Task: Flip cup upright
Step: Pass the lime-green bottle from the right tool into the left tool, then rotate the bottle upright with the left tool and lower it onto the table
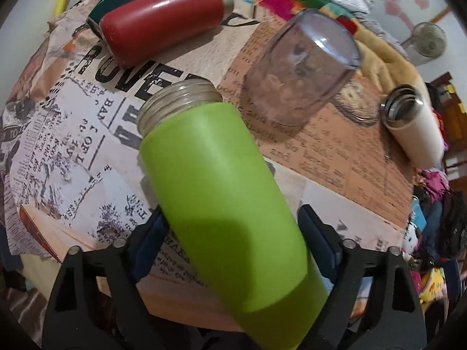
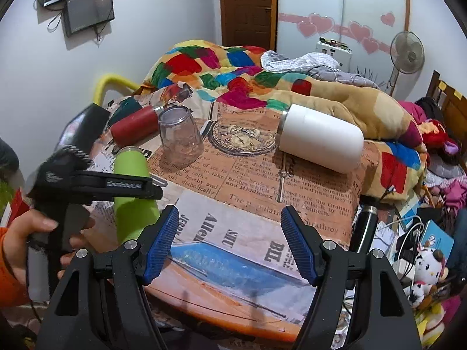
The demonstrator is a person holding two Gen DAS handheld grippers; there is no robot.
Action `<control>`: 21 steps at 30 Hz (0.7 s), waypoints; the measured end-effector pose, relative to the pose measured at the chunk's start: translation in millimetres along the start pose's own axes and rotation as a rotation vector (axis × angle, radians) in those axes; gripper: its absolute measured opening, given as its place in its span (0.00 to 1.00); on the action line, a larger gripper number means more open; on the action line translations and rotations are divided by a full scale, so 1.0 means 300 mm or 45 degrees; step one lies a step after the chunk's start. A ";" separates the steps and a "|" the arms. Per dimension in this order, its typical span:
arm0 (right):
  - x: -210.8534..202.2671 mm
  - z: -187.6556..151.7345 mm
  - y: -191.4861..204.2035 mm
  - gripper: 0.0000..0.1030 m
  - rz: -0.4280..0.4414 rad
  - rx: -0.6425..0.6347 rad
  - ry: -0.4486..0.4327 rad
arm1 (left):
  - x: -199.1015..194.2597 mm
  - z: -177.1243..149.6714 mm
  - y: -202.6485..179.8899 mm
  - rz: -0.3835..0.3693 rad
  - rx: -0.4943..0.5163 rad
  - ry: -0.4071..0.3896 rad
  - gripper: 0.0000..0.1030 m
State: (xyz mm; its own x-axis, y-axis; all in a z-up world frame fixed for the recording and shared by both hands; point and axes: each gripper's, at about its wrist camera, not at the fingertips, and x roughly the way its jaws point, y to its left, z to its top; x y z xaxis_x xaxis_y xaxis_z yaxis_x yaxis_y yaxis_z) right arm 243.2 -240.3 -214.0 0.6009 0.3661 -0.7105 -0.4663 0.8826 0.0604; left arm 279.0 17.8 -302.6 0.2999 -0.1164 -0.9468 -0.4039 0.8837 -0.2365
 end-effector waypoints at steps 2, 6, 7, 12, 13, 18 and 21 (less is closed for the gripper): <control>-0.003 -0.006 -0.003 0.67 -0.005 0.001 -0.005 | 0.002 0.004 -0.011 0.054 -0.006 -0.011 0.78; -0.011 -0.015 -0.002 0.67 -0.002 0.002 -0.011 | 0.005 0.002 -0.019 0.075 -0.027 -0.022 0.76; -0.012 -0.016 -0.002 0.67 0.000 0.004 -0.011 | 0.003 0.001 -0.018 0.076 -0.019 -0.030 0.74; -0.021 -0.018 0.000 0.67 0.007 0.011 -0.018 | -0.035 -0.012 0.008 0.070 0.069 -0.094 0.62; -0.020 -0.017 0.001 0.67 0.006 0.013 -0.018 | -0.044 -0.017 0.011 0.067 0.100 -0.100 0.61; -0.019 -0.011 0.003 0.67 0.001 0.024 -0.021 | -0.101 -0.043 0.005 0.045 0.220 -0.169 0.61; -0.020 -0.007 0.006 0.67 0.003 0.029 -0.025 | -0.162 -0.060 -0.014 0.026 0.296 -0.250 0.61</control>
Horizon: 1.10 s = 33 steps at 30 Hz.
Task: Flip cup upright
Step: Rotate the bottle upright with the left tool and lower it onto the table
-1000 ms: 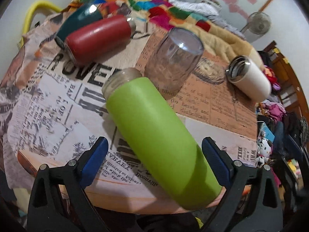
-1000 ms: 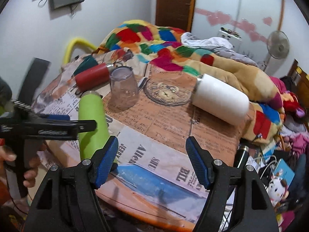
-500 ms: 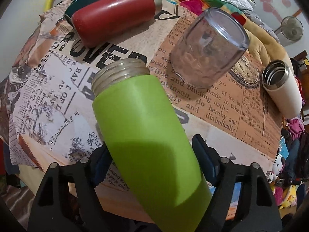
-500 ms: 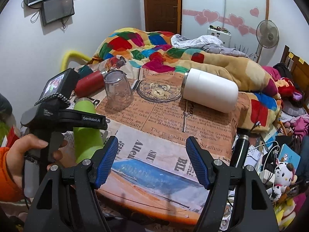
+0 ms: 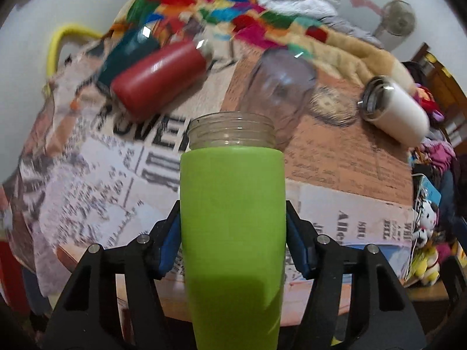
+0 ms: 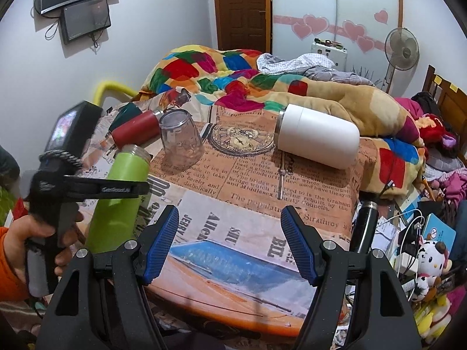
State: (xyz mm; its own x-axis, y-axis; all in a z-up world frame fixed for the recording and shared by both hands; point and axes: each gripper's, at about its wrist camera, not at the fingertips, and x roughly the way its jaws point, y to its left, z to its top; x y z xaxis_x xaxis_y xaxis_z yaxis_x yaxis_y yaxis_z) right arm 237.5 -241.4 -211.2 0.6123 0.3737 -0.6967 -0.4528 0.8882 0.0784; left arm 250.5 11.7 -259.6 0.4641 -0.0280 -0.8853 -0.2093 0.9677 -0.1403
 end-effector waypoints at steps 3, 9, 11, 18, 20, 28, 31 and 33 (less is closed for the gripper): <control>-0.003 0.005 0.008 0.67 -0.004 -0.006 -0.008 | -0.086 -0.001 -0.021 -0.036 0.060 -0.098 0.61; -0.015 0.018 0.020 0.67 -0.018 -0.016 -0.037 | -0.221 0.003 -0.067 -0.056 0.179 -0.277 0.61; -0.016 0.027 0.023 0.67 -0.019 -0.012 -0.046 | -0.240 0.014 -0.095 -0.050 0.209 -0.316 0.61; -0.009 0.053 0.021 0.67 -0.030 0.008 -0.064 | -0.239 0.106 -0.180 -0.060 0.283 -0.406 0.61; -0.008 0.058 0.018 0.67 -0.033 0.011 -0.068 | -0.225 0.120 -0.201 -0.061 0.302 -0.408 0.61; -0.004 0.053 0.012 0.67 -0.045 0.015 -0.060 | -0.160 0.090 -0.238 -0.056 0.359 -0.387 0.61; -0.007 0.049 0.011 0.67 -0.047 0.017 -0.057 | -0.149 0.067 -0.237 -0.050 0.362 -0.381 0.61; -0.013 0.048 0.011 0.67 -0.047 0.018 -0.058 | -0.140 0.062 -0.233 -0.053 0.357 -0.369 0.61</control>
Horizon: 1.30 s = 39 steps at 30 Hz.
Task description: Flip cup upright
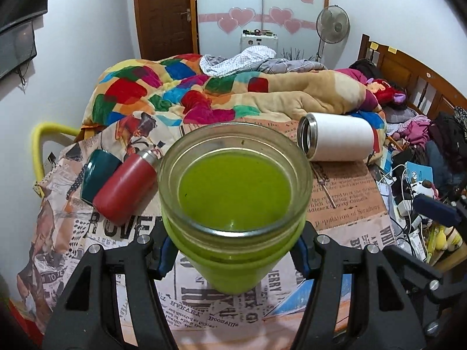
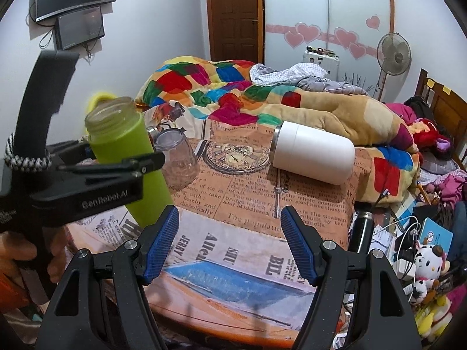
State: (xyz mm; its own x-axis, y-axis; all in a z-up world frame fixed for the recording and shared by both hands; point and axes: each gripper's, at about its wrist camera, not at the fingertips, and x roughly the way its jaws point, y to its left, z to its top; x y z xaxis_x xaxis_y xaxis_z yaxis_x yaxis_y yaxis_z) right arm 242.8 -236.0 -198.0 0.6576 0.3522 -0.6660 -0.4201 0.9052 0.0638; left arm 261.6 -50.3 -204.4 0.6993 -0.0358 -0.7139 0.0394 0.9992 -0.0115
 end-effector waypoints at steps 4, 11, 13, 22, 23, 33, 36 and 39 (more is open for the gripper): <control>-0.015 0.002 0.004 0.67 -0.008 -0.004 -0.010 | 0.010 -0.009 0.009 -0.011 -0.014 0.019 0.61; -0.073 0.013 0.002 0.67 -0.010 0.009 -0.051 | -0.016 -0.020 -0.012 -0.019 0.066 0.040 0.62; -0.096 0.019 0.004 0.67 -0.011 0.014 -0.070 | -0.040 -0.018 -0.014 -0.027 0.090 0.043 0.62; -0.282 0.056 0.038 0.67 0.014 0.039 -0.221 | -0.393 0.006 0.035 -0.129 0.062 -0.154 0.65; -0.317 0.061 0.046 0.67 0.021 0.040 -0.254 | -0.431 0.010 0.042 -0.128 0.058 -0.183 0.65; -0.643 0.070 0.155 0.67 0.064 0.048 -0.586 | -0.931 -0.069 0.087 -0.060 0.005 -0.615 0.76; -0.702 0.056 0.190 0.67 0.059 0.041 -0.653 | -1.025 -0.116 0.089 -0.043 -0.014 -0.704 0.82; -0.730 0.043 0.219 0.67 0.056 0.035 -0.691 | -1.076 -0.152 0.086 -0.028 -0.027 -0.753 0.90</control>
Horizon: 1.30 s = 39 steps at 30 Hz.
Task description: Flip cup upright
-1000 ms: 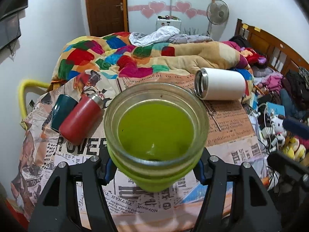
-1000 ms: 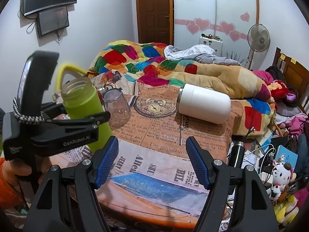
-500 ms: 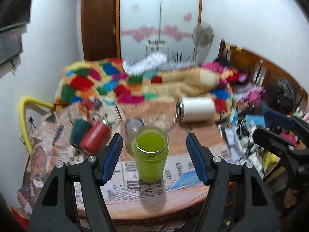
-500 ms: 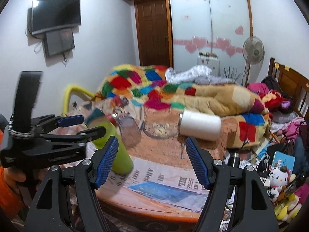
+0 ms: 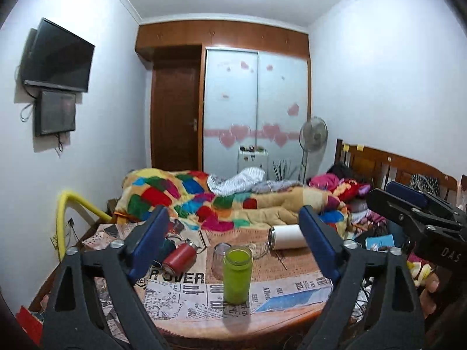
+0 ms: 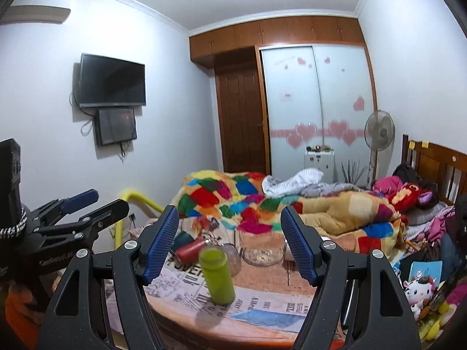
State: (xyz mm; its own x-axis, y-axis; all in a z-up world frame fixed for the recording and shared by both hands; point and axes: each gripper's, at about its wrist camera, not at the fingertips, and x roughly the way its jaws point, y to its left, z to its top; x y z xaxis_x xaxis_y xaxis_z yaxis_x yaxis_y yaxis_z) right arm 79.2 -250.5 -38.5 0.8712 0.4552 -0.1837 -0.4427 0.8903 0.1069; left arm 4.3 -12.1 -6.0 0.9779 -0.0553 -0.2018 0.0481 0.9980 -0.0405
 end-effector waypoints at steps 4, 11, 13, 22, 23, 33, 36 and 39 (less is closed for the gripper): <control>-0.024 -0.008 0.031 0.76 -0.021 -0.025 -0.020 | -0.042 -0.009 -0.003 0.043 -0.008 -0.035 1.00; -0.059 -0.019 0.054 1.00 -0.092 -0.055 -0.059 | -0.070 -0.024 0.008 0.081 -0.025 -0.045 1.00; -0.063 -0.017 0.054 1.00 -0.102 -0.061 -0.065 | -0.075 -0.027 0.008 0.081 -0.027 -0.047 1.00; -0.074 -0.022 0.049 1.00 -0.101 -0.061 -0.052 | -0.068 -0.030 0.008 0.087 -0.032 -0.046 1.00; -0.074 -0.023 0.047 1.00 -0.099 -0.060 -0.050 | -0.068 -0.031 0.008 0.089 -0.031 -0.047 1.00; -0.061 -0.023 0.043 1.00 -0.095 -0.058 -0.025 | -0.053 -0.034 0.004 0.100 -0.031 -0.037 1.00; -0.060 -0.027 0.044 1.00 -0.095 -0.058 -0.023 | -0.046 -0.035 0.005 0.098 -0.035 -0.035 1.00; -0.059 -0.028 0.043 1.00 -0.096 -0.057 -0.020 | -0.046 -0.034 0.005 0.099 -0.034 -0.036 1.00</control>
State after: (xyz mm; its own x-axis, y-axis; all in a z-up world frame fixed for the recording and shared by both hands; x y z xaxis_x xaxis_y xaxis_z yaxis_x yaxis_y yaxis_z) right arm 56.4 -247.1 -42.1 0.9054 0.3873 -0.1740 -0.3847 0.9217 0.0497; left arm -11.3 -10.3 -13.2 0.9838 0.0233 -0.1776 -0.0330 0.9981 -0.0519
